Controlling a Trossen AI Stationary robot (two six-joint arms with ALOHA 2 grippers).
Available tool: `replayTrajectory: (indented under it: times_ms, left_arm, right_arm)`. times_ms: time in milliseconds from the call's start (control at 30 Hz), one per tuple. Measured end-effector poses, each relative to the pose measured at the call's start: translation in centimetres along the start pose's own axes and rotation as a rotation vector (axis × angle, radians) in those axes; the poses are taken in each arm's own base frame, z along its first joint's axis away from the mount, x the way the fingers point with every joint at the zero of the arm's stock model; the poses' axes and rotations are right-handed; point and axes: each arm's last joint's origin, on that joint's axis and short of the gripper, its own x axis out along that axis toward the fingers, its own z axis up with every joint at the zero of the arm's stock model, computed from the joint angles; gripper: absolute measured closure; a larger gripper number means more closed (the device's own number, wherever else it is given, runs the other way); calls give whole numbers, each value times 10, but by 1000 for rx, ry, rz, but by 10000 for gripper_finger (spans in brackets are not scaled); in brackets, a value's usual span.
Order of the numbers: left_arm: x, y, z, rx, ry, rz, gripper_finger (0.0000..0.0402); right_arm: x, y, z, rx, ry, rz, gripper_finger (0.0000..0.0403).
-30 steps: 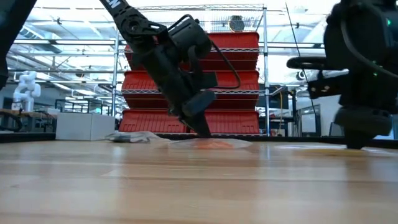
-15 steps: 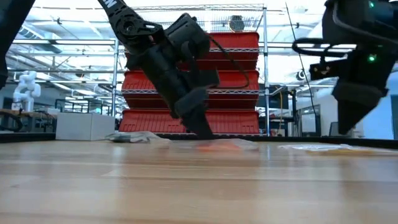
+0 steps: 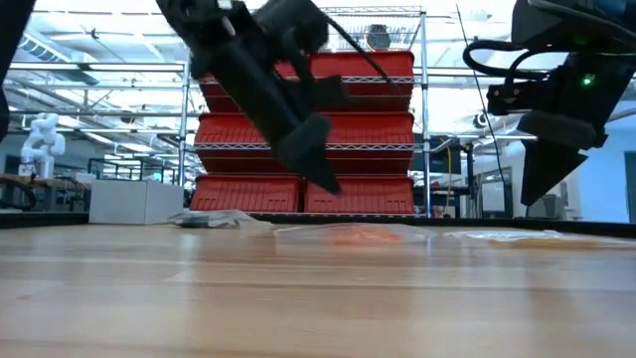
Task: Sort rubber bands
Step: Adjust the transparent zip bags
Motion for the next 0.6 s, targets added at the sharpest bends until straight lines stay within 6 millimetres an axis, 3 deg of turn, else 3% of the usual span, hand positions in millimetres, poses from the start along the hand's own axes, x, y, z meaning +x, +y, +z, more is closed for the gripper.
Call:
replayTrajectory:
  times_ms: [167,333,500,600]
  left_arm:
    - [-44,35,0,-35,149,454,397]
    - [-75,84,-31,-193,386,751,397]
    - [-70,126,-73,-302,473,783,397]
    - [-59,136,-96,-387,460,647,398]
  right_arm:
    - [0,3,2,-3,-16,24,403]
    - [0,5,4,-11,-48,44,403]
    - [-1,8,6,-18,-78,59,403]
    - [-1,9,7,-23,-88,73,403]
